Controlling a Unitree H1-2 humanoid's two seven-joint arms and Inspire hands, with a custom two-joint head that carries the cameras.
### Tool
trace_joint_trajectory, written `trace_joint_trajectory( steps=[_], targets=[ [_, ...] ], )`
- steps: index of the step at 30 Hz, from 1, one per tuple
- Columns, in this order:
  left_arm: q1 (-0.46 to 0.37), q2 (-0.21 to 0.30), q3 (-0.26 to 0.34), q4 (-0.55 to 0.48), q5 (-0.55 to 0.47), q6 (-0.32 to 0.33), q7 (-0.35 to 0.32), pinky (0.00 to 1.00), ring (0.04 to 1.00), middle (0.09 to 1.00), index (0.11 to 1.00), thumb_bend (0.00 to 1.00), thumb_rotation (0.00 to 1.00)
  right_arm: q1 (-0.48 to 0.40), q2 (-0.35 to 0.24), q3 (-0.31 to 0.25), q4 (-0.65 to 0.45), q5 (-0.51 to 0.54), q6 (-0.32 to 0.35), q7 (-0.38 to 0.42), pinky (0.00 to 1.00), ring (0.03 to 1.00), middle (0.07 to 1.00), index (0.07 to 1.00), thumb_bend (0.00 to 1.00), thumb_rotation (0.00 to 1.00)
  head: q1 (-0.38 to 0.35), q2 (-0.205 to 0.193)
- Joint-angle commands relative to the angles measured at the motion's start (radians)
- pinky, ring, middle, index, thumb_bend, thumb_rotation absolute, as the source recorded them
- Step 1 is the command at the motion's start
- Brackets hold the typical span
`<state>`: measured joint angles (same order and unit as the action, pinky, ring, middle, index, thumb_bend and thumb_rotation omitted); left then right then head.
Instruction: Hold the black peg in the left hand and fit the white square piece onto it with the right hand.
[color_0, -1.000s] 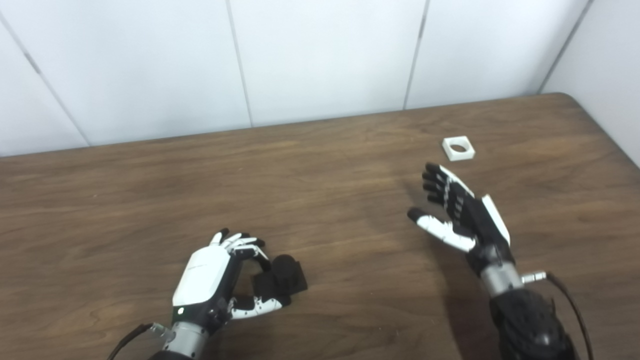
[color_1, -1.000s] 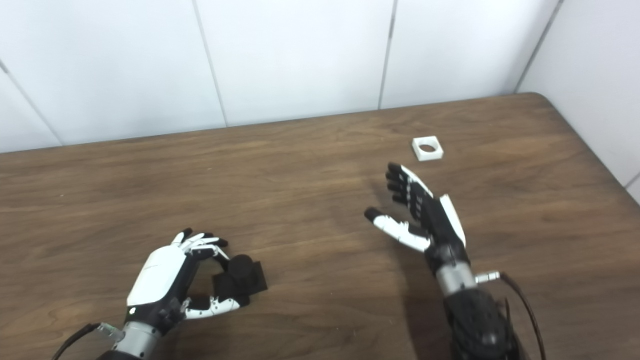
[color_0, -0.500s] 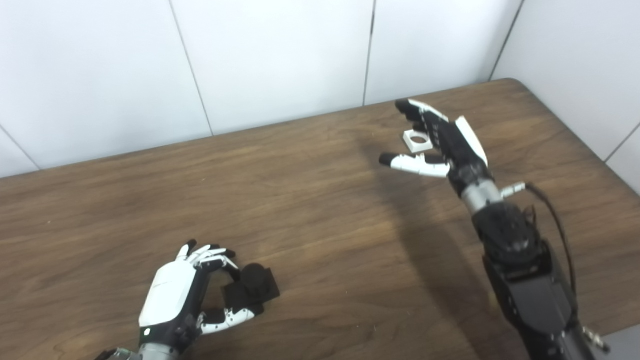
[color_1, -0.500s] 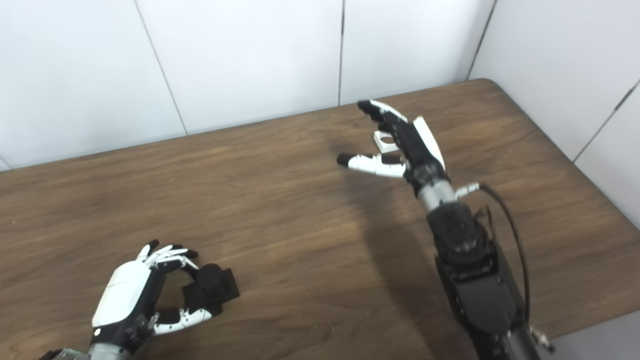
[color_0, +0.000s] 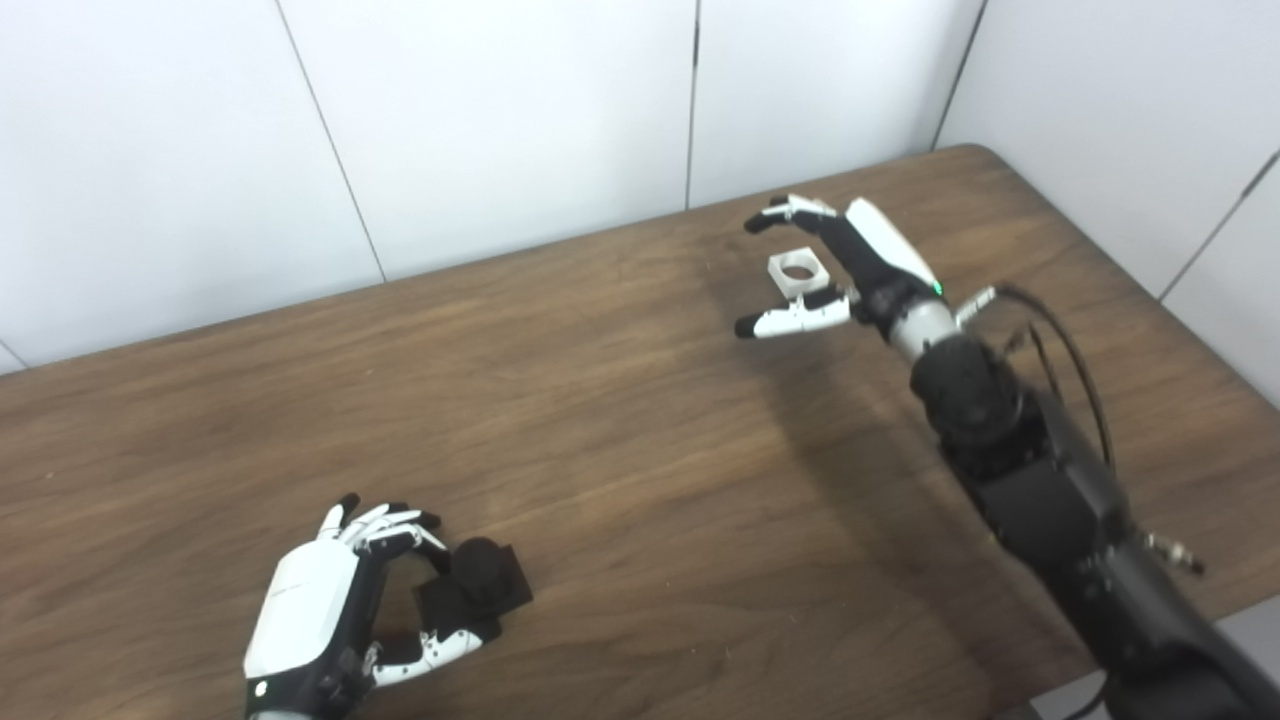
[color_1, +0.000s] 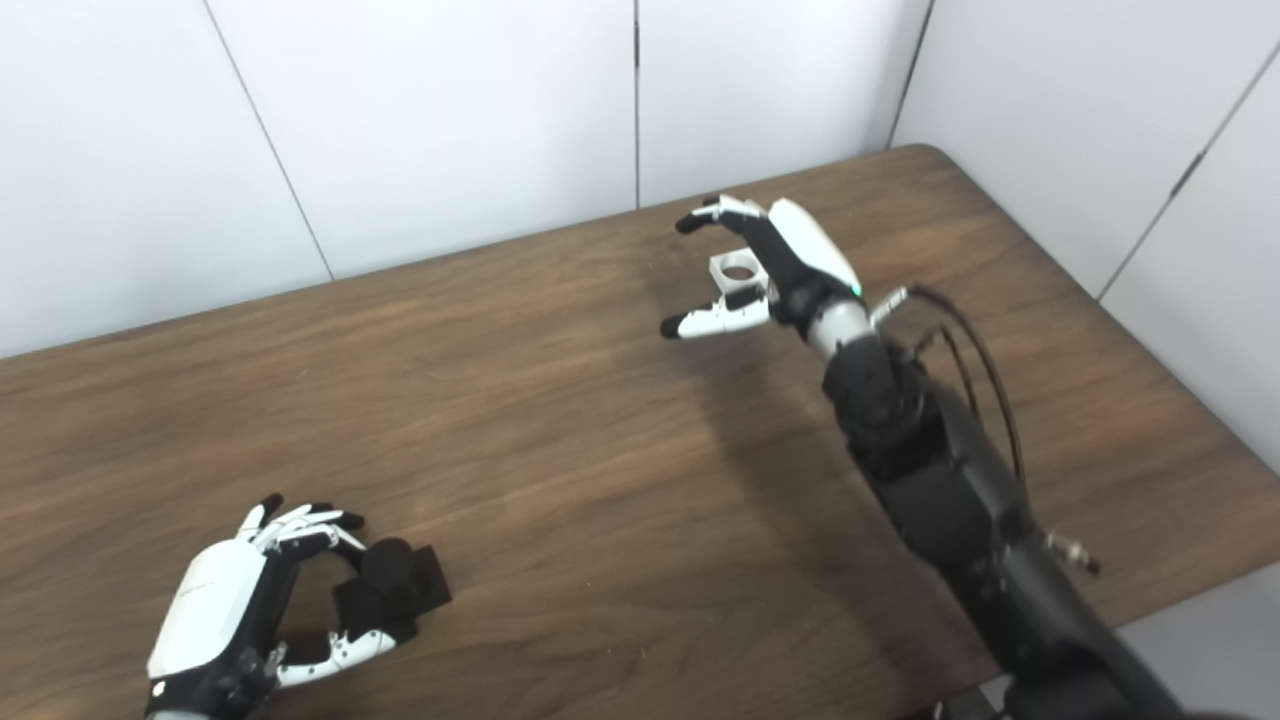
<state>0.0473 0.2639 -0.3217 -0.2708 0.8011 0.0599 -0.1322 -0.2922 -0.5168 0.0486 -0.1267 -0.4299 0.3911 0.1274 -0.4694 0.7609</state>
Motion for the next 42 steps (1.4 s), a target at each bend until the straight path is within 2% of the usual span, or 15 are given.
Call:
trace_joint_trajectory(
  steps=[1, 5, 9, 18, 27, 35, 42],
  targets=[
    [0.01, 0.016, -0.005, -0.002, 0.012, 0.008, -0.032, 0.99, 0.84, 0.756, 0.484, 0.52, 0.05, -0.076, -0.068, 0.023, 0.012, -0.047, -0.02, 0.036, 0.97, 1.0, 0.975, 0.737, 0.84, 0.22, -0.001, 0.002],
    [0.012, 0.015, -0.004, -0.01, 0.012, 0.014, -0.038, 1.0, 0.843, 0.755, 0.485, 0.52, 0.05, -0.144, -0.134, 0.079, 0.081, -0.104, -0.01, 0.105, 1.0, 1.0, 0.99, 0.744, 0.89, 0.23, -0.001, 0.001],
    [0.013, 0.014, -0.005, -0.011, 0.012, 0.013, -0.04, 1.0, 0.842, 0.755, 0.485, 0.52, 0.05, -0.196, -0.17, 0.109, 0.136, -0.134, -0.023, 0.139, 1.0, 1.0, 0.992, 0.748, 0.92, 0.22, 0.003, 0.0],
    [0.02, 0.014, -0.008, -0.011, 0.014, 0.006, -0.034, 0.99, 0.843, 0.754, 0.484, 0.52, 0.05, -0.336, -0.242, 0.209, 0.255, -0.242, -0.027, 0.266, 1.0, 1.0, 1.0, 0.765, 0.9, 0.23, 0.013, 0.001],
    [0.023, 0.012, -0.011, -0.018, 0.017, 0.012, -0.039, 1.0, 0.841, 0.753, 0.485, 0.52, 0.05, -0.455, -0.251, 0.274, 0.367, -0.308, -0.037, 0.332, 1.0, 1.0, 0.979, 0.755, 0.92, 0.18, 0.022, 0.001],
    [0.026, 0.011, -0.012, -0.024, 0.023, 0.016, -0.041, 1.0, 0.84, 0.753, 0.485, 0.52, 0.05, -0.497, -0.237, 0.319, 0.421, -0.364, -0.043, 0.347, 1.0, 1.0, 0.966, 0.745, 0.91, 0.18, 0.026, 0.004],
    [0.032, 0.01, -0.011, -0.029, 0.024, 0.016, -0.042, 0.99, 0.841, 0.753, 0.485, 0.52, 0.05, -0.496, -0.222, 0.341, 0.444, -0.404, -0.033, 0.365, 1.0, 1.0, 0.966, 0.742, 0.9, 0.17, 0.025, 0.009]
  ],
)
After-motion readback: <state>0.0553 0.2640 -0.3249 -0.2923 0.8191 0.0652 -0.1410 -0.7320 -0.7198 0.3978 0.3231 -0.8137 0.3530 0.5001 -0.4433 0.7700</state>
